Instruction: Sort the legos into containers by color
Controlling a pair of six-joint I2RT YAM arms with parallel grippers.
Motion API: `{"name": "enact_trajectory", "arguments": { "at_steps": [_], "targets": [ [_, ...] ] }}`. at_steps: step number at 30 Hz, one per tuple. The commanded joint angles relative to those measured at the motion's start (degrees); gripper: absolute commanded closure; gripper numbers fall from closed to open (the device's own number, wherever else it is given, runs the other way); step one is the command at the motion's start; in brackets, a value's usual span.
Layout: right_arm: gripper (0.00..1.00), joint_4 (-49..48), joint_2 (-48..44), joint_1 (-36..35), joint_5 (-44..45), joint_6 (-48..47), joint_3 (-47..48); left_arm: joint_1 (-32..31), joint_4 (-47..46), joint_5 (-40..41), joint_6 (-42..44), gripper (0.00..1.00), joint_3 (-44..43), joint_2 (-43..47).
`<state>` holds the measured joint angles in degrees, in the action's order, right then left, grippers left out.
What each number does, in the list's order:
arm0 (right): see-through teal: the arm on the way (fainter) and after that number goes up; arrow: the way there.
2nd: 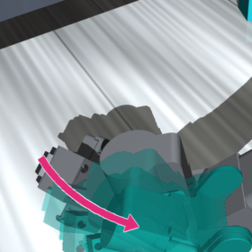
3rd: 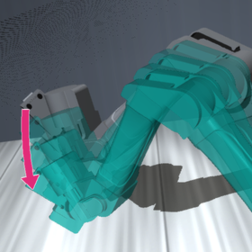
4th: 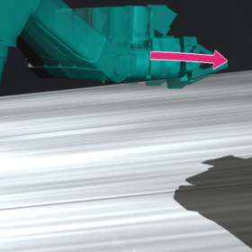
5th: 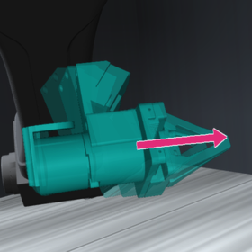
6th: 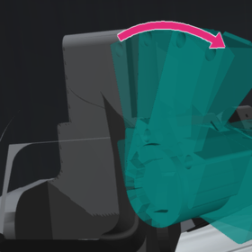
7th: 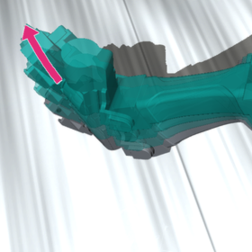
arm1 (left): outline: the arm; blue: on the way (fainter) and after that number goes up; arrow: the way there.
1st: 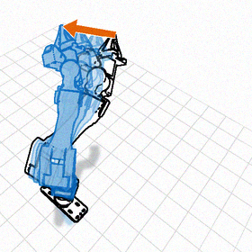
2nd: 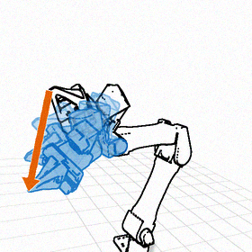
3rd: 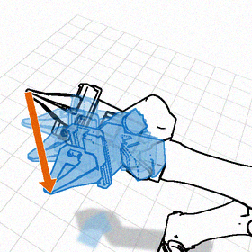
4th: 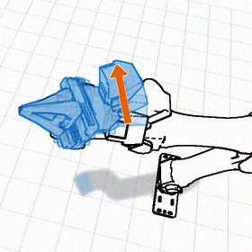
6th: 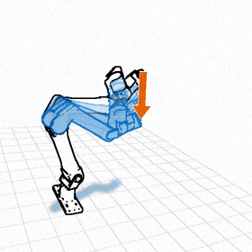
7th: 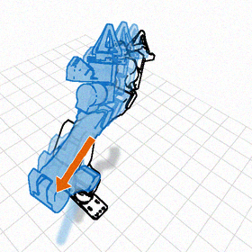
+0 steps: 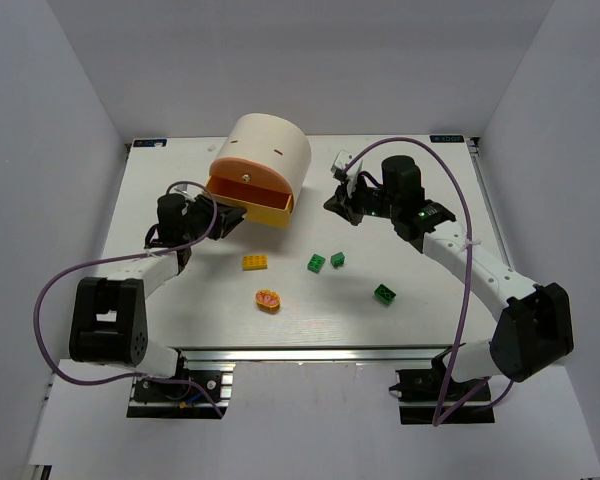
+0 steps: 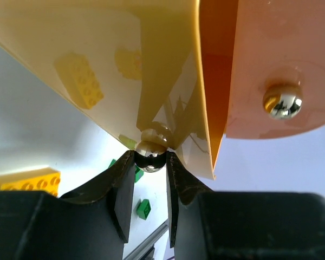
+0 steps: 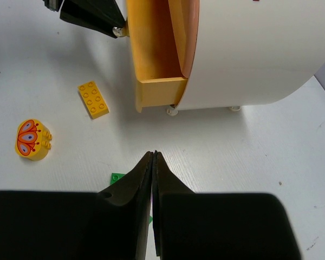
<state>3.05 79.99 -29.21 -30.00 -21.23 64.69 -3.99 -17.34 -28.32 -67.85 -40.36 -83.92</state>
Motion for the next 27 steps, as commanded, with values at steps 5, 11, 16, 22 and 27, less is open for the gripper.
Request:
{"name": "enact_trajectory", "arguments": {
  "at_steps": [5, 11, 16, 22, 27],
  "targets": [
    [0.93, -0.3, 0.2, 0.3, -0.6, -0.7, 1.3, 0.2, 5.2, 0.3, 2.9, 0.85, 2.8, 6.0],
    [0.92, -0.3, 0.3, 0.2, -1.1, -0.6, 1.1, 0.2, 7.9, 1.6, 3.8, 0.83, 2.8, 7.8],
    [0.84, 0.5, 0.5, 0.1, -1.7, -1.4, 1.1, 0.2, 9.7, 1.9, 4.0, 0.54, 2.0, 8.2],
    [0.43, 5.1, 1.0, 0.2, -7.3, -6.4, 1.7, 0.2, 12.5, 1.9, 4.4, 0.22, 1.6, 10.8],
    [0.32, 13.3, 2.3, 0.0, -15.6, -15.3, 2.6, 0.2, 20.0, 3.1, 6.5, 0.21, 0.6, 16.5]
  ]
}}
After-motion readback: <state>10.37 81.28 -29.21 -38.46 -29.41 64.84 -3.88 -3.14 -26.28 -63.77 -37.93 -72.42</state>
